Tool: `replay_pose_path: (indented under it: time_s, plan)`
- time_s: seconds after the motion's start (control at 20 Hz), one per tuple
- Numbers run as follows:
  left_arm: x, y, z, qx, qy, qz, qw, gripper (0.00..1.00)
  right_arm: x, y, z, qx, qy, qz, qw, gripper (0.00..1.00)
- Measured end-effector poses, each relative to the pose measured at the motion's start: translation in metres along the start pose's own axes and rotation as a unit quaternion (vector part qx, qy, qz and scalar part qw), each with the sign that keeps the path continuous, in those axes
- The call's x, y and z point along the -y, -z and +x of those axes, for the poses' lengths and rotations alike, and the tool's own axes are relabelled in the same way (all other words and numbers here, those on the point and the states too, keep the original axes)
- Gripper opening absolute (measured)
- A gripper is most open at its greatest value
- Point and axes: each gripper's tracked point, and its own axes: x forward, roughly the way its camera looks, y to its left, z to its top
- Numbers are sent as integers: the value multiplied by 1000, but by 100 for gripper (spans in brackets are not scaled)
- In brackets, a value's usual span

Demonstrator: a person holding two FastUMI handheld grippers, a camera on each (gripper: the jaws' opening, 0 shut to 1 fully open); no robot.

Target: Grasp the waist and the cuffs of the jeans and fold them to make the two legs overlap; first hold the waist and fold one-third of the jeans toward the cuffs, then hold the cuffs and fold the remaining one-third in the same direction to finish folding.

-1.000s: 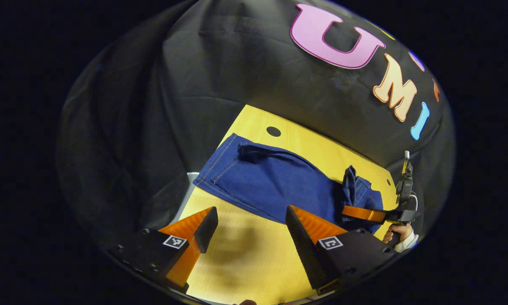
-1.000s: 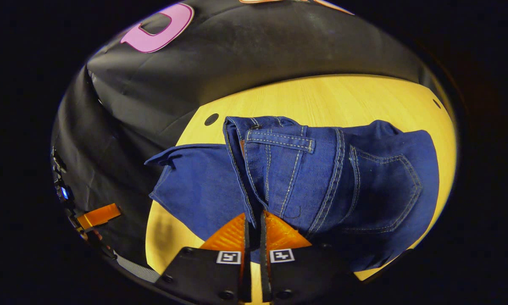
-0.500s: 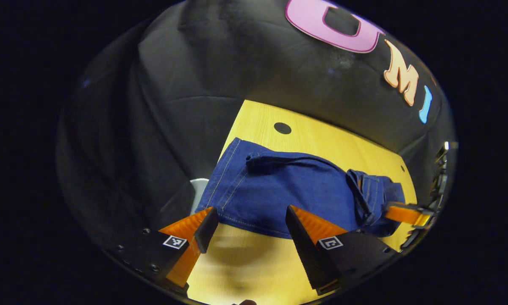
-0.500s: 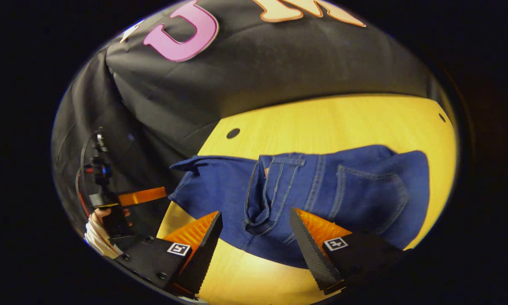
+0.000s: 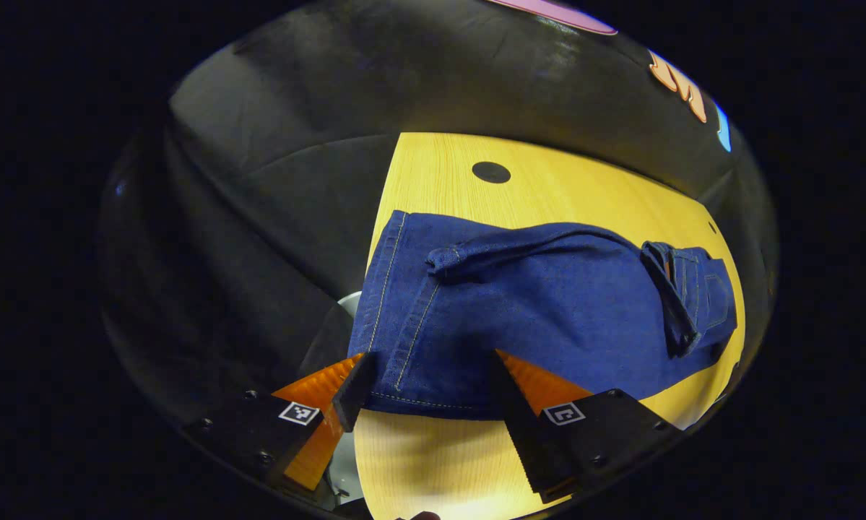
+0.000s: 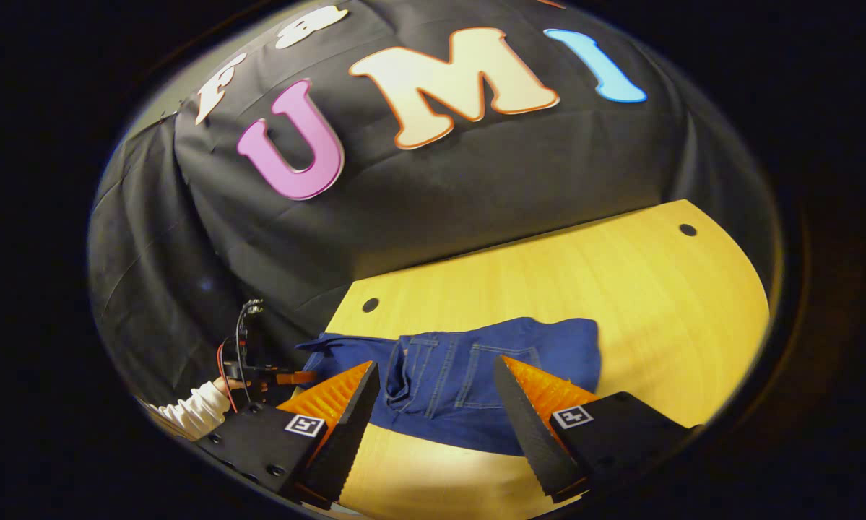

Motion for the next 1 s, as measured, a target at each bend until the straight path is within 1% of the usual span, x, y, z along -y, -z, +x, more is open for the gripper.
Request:
replay_pose_path:
  time_s: [0.15,0.2,0.25,0.3,0.35,0.4,0.45,0.55,0.6,0.65,0.75,0.9,0.95,1.0]
  plan:
    - [-1,3,4,-15,1,-7,1000,96,25,0,-2,3,22,13,1000,98]
    - [-5,7,4,-23,-7,-8,1000,97,30,0,-4,-2,27,20,999,98]
    - [-6,5,4,-20,-7,-5,1000,96,39,1,-5,-6,33,30,999,98]
    - [-5,5,7,-19,-7,-4,1000,99,44,2,-6,-7,36,39,999,98]
    - [-5,8,5,-26,-7,-4,1000,96,47,3,-7,-6,36,50,998,98]
    - [-5,6,8,-20,-7,-5,1000,99,49,2,-6,-5,36,60,998,98]
    - [-4,8,7,-26,-10,-7,1000,100,52,3,-6,-3,37,68,997,98]
    - [-1,6,8,-25,-12,-4,1000,98,56,5,-6,-4,40,77,996,98]
    - [-1,5,7,-26,-11,-1,1000,94,58,4,-7,-5,42,79,996,98]
    - [-2,4,8,-25,-6,0,1000,94,60,4,-8,-4,44,79,996,98]
    - [-10,2,2,-25,6,5,1000,83,62,5,-9,-5,46,82,996,98]
    - [-23,-4,-2,-19,31,1,999,41,68,9,-11,-8,50,91,995,98]
    - [-27,-6,-1,-16,36,-5,999,34,70,10,-13,-8,51,95,994,98]
    - [-25,-7,-3,-9,47,-16,999,23,72,10,-15,-7,52,99,994,98]
